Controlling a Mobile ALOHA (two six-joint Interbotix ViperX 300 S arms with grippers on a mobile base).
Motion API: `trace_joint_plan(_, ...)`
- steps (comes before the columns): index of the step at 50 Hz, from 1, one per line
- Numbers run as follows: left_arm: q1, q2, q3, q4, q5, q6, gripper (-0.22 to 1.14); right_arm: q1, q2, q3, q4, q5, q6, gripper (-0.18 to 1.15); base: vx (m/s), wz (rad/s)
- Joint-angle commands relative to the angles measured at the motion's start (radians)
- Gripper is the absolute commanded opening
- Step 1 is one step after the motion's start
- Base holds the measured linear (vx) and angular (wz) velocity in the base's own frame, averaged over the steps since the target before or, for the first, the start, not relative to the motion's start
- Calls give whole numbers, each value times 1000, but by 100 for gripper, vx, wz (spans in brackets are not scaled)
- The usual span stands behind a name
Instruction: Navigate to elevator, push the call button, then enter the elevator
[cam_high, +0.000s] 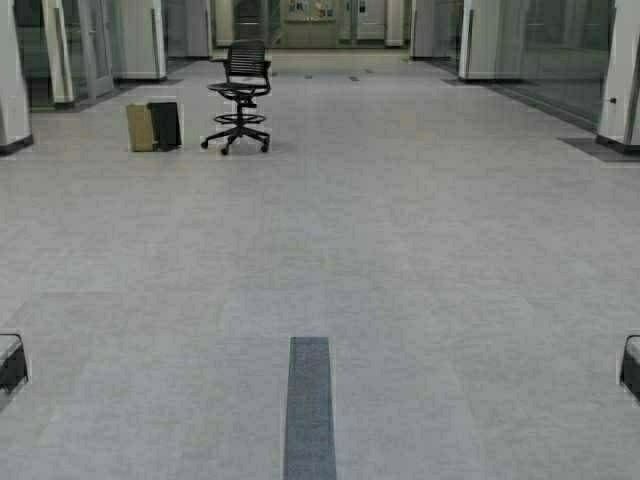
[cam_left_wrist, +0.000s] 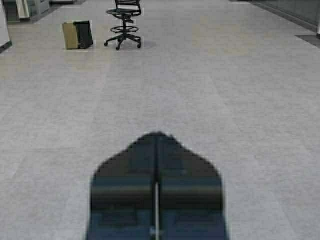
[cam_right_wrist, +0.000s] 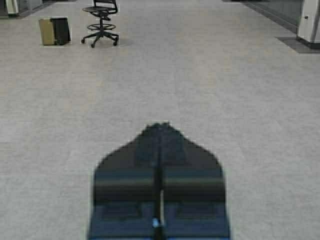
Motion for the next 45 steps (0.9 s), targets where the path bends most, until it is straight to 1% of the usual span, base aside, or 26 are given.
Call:
trace_joint_plan(1,0,-37,18,0,31,-6,-3,-5,-3,8,2,-8,2,1,0,0)
trace_joint_plan(7,0,-46,12,-2,32,-5,3,-3,-23,9,2,-8,-2,5,0,0)
trace_joint_plan(28,0,-29,17,-2,9,-12,2,-5,-17,12,2,-9,2,5,4,1)
trace_joint_plan(45,0,-8,31,0,-28,0,2,-3,-35,14,2,-12,52,5,24,8)
